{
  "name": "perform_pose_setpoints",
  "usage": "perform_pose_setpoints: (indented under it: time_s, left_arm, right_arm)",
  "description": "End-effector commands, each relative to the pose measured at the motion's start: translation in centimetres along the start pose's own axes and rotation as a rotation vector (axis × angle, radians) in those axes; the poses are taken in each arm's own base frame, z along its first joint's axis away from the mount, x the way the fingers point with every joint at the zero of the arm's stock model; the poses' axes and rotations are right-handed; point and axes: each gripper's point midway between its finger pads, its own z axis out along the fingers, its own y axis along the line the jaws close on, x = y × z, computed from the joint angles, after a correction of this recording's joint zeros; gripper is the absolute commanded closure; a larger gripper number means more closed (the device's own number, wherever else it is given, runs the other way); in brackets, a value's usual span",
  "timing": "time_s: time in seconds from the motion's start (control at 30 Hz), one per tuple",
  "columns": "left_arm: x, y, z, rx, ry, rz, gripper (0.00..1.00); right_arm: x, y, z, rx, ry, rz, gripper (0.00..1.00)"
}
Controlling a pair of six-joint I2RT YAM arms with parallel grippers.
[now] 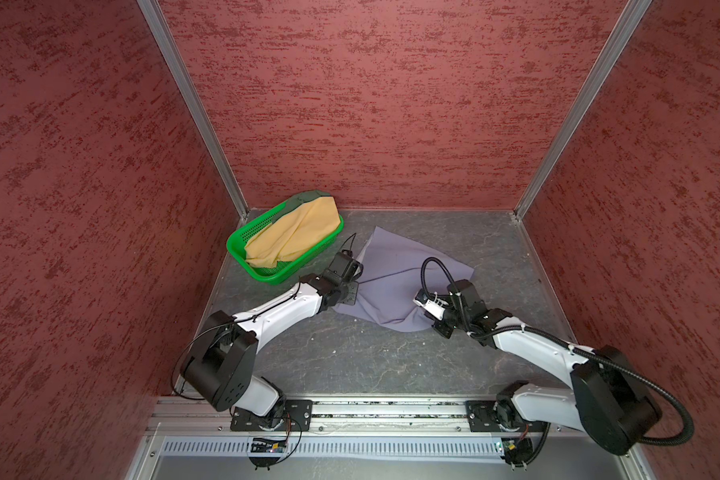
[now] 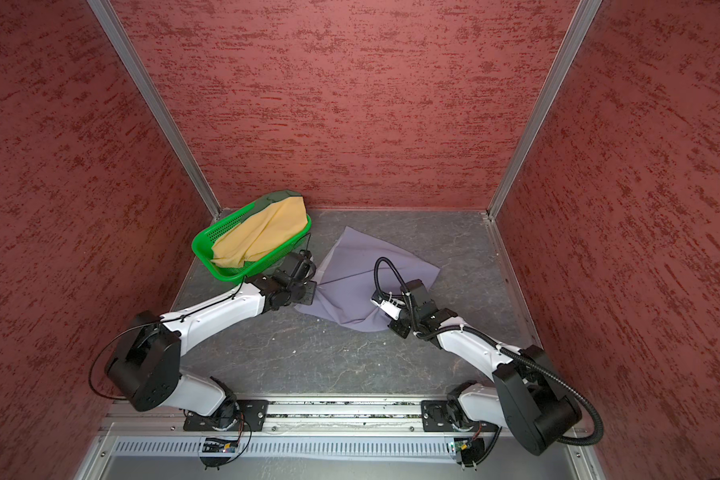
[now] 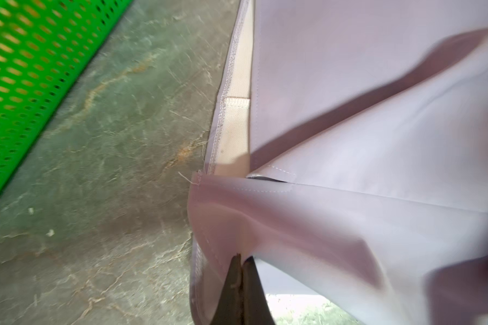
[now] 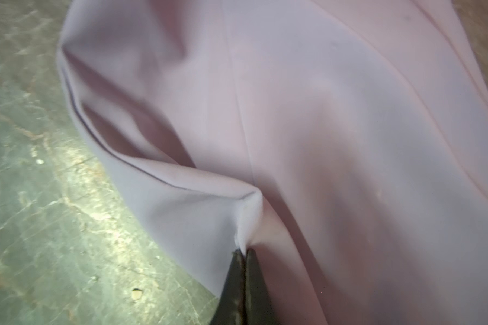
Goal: Fold and stack skirts
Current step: Flatten out the skirt at the center of the table.
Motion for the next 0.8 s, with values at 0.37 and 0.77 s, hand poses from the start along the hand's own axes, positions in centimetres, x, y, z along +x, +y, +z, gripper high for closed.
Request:
perform_pose_setpoints:
  time_s: [0.37, 0.77]
  left_arm:
    - [5.9, -1.5, -1.0, 0.083, 0.141, -0.068, 0.29]
    - [0.2, -1.2, -4.5, 0.119, -0.062, -0.081, 0.01]
  right_arm:
    - [-1.5, 4.1, -0.8, -0.136, -0.042, -0.142, 0.59]
    - [-7.9, -3.4, -7.8, 0.327, -0.404, 0.094, 0.01]
